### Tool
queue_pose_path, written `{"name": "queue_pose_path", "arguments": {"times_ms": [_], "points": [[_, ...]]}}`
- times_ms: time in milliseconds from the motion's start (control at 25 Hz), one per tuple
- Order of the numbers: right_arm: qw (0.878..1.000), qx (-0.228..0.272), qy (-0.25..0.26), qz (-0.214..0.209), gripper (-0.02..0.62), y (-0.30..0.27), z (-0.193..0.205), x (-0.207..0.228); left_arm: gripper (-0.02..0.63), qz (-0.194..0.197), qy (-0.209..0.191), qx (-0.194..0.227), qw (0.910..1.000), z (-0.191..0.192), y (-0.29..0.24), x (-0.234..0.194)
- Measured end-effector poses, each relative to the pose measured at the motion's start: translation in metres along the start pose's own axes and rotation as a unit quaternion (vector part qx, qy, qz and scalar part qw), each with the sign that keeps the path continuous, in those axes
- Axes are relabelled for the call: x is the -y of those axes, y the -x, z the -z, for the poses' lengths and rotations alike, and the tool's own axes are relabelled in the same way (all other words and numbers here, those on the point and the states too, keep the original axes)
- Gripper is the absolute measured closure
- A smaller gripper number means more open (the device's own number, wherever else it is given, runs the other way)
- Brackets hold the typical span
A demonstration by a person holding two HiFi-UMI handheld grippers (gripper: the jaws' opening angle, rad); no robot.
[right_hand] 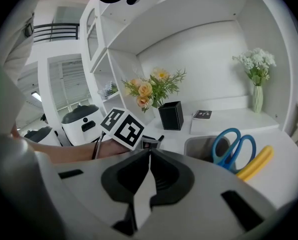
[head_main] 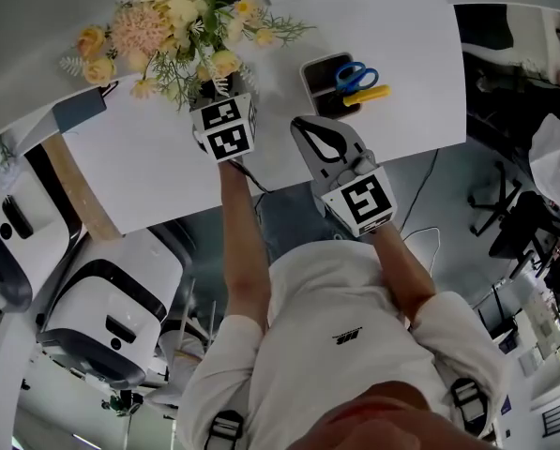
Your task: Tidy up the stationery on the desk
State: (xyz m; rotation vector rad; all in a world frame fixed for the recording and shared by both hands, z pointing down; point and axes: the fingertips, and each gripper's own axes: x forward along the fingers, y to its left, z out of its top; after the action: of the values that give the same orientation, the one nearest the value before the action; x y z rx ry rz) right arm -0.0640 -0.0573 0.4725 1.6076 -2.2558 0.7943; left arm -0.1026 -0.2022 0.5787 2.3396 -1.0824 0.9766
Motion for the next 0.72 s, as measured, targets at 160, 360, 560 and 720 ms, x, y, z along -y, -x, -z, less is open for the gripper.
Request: {"name": "queue_pose_path", "arguments": {"times_ms": [160,360,560,720], "points": [[1.0,0.001,-0.004,0.005,0.595,0.002,0.001,0.004,0.606,-0.007,0.001,-0.005,1.0,-0.005,-0.008,-0.005],[1.0,-0.001,-0.006,0.007,0.595,0.004,0.003,0.006,0.606,-0.011,-0.015,-0.023,0.9996,-0.005,-0.014,-0.004],[1.0,0.006,-0.012,0.011,0.595,0.007,0.002,0.009,0.606,-0.012,-0.01,-0.025,0.9996,-0.004,-0.014,0.0],[1.0,0.007,-0.007,0.007,0.595,0.013,0.001,0.01,0.606,-0.002,0.006,-0.013,0.9999,-0.005,-0.003,0.005]]}}
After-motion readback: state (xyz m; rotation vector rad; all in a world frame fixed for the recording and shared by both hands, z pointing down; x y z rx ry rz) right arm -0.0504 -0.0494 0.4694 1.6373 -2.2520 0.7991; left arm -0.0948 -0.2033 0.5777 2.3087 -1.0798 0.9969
